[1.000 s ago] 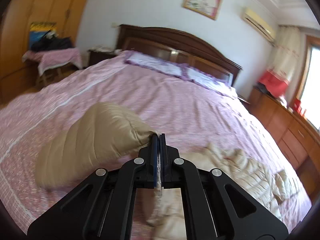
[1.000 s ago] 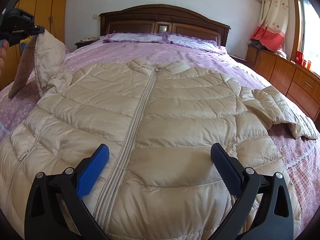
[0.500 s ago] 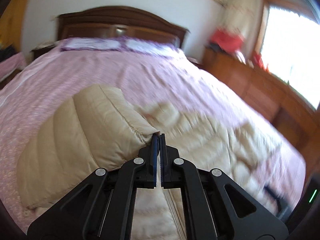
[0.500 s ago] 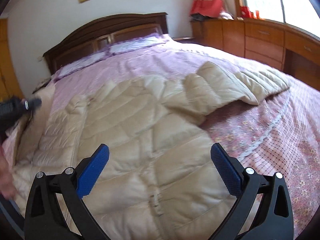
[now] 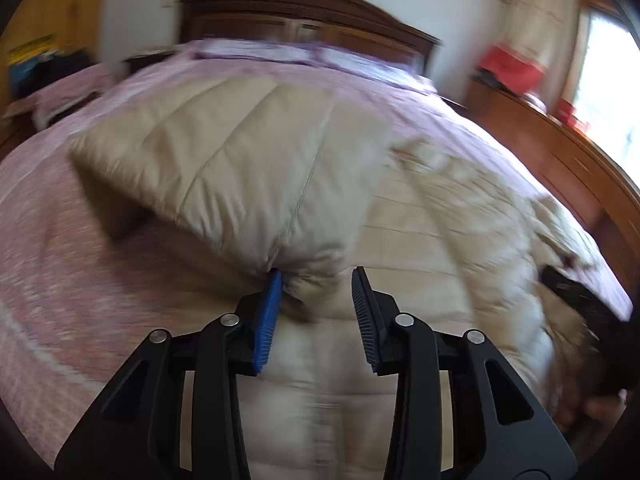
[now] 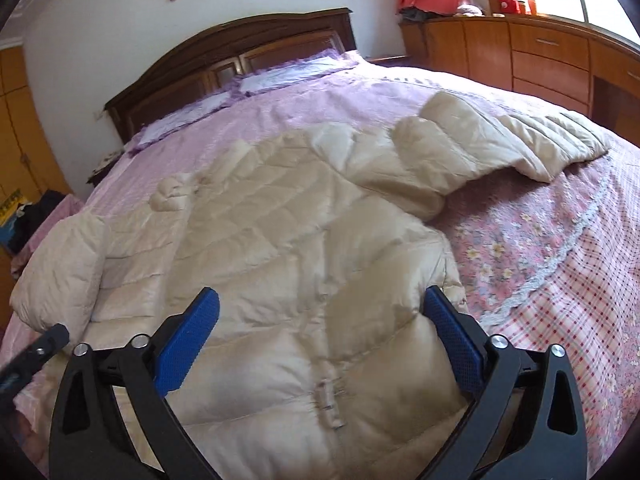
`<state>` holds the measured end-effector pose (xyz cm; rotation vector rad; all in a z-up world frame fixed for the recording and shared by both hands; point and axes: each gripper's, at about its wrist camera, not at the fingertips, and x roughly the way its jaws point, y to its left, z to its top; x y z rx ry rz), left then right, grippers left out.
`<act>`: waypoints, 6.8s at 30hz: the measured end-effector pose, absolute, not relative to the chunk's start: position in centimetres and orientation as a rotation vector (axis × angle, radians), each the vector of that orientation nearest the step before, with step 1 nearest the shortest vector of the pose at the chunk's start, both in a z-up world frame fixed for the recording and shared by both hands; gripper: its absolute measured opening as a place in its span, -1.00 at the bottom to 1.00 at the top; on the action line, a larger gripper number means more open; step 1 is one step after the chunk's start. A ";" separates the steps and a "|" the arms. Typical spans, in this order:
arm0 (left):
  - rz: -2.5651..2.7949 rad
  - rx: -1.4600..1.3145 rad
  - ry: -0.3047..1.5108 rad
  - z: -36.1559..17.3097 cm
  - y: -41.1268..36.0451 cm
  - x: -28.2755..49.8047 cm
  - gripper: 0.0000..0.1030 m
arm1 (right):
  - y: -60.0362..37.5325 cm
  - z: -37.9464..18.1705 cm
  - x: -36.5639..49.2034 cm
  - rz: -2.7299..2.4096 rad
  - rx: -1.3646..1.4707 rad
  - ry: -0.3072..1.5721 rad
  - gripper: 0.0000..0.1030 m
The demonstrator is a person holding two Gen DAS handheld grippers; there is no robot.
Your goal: Fold large clothes
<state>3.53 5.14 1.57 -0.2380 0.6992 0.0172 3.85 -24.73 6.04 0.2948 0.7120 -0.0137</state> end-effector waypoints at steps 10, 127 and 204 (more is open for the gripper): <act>-0.045 -0.524 0.689 -1.9 9.6 3.0 -0.38 | -5.9 18.9 8.6 0.338 -0.031 0.641 0.90; -0.090 -0.256 0.924 -0.1 8.9 -18.2 -0.80 | -31.2 10.5 -17.1 0.304 0.171 0.982 -0.73; 0.105 -0.157 0.775 -1.9 6.5 10.6 -0.67 | -5.6 7.1 11.0 0.191 -0.462 0.936 -0.79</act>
